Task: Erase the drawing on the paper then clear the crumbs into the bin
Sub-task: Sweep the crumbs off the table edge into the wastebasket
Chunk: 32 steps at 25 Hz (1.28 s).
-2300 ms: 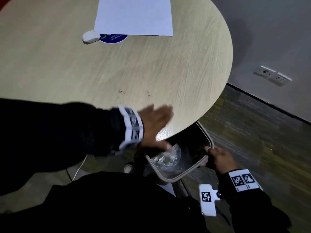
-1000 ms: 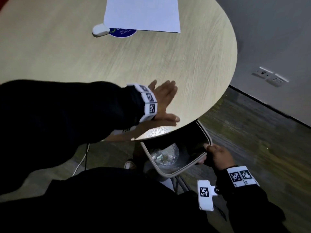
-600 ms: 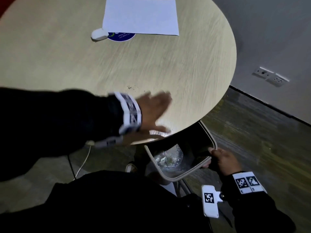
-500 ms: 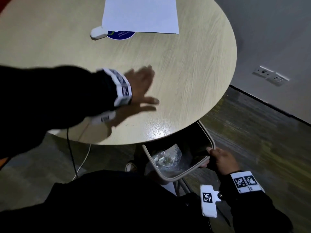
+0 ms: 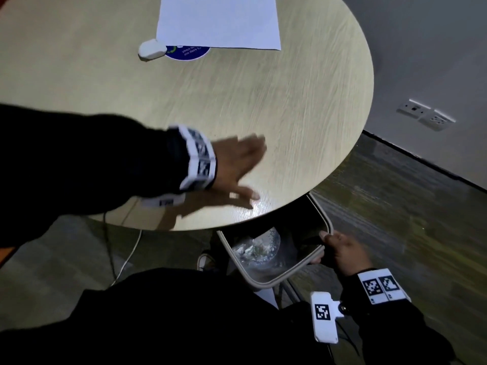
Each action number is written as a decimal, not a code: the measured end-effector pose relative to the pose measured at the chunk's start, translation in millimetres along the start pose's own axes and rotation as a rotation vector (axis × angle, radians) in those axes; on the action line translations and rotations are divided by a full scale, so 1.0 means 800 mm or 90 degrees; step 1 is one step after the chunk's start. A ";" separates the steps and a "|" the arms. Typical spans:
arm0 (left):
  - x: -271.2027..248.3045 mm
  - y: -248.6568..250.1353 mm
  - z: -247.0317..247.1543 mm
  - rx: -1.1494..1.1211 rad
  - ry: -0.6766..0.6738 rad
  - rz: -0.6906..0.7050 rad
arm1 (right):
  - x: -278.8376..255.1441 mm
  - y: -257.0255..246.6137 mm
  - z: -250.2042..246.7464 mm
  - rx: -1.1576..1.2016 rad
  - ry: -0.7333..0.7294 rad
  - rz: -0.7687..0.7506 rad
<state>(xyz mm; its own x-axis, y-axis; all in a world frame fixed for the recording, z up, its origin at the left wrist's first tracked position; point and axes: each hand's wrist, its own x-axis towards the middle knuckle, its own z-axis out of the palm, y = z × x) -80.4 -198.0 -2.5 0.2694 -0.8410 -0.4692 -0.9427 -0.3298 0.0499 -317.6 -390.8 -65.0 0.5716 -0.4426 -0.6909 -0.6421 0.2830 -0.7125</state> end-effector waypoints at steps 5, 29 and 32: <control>0.046 -0.063 -0.022 -0.080 0.042 -0.194 | 0.003 -0.003 0.006 -0.002 0.013 0.008; -0.012 -0.113 -0.019 -0.151 -0.040 -0.267 | 0.002 -0.021 0.016 -0.004 -0.014 0.030; -0.026 -0.069 0.011 -0.121 -0.029 -0.152 | 0.002 -0.022 0.021 -0.007 -0.023 0.031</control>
<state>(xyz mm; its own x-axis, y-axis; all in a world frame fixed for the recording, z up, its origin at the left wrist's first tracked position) -35.8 -158.9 -3.2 0.4660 -0.7114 -0.5261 -0.7987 -0.5940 0.0958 -297.0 -382.4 -55.4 0.5569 -0.3978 -0.7291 -0.6750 0.2947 -0.6764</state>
